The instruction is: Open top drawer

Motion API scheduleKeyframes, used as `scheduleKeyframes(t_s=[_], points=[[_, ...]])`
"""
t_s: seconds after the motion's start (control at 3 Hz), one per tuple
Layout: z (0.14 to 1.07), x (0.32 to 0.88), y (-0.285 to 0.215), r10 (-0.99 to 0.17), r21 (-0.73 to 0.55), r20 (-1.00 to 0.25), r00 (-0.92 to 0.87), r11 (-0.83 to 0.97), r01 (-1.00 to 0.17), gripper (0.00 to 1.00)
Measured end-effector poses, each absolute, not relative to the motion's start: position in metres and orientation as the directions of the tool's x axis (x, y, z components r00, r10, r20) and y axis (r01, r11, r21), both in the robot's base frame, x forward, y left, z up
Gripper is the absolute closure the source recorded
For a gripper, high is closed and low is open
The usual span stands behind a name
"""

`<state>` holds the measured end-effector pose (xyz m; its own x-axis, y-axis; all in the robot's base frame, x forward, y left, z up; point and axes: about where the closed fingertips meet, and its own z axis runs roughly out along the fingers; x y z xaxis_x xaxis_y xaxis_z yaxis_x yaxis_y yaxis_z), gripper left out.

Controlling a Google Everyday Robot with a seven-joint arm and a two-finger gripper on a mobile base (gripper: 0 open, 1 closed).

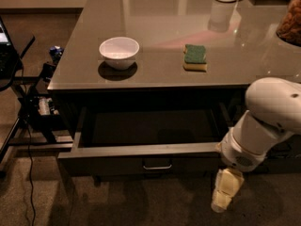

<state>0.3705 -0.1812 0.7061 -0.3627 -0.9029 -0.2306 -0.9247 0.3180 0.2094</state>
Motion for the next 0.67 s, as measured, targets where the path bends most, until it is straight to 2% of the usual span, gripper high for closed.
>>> scheduleKeyframes(t_s=[0.67], points=[[0.711,0.374,-0.179,-0.897,0.204,-0.246,-0.368,0.323,-0.924,0.0]])
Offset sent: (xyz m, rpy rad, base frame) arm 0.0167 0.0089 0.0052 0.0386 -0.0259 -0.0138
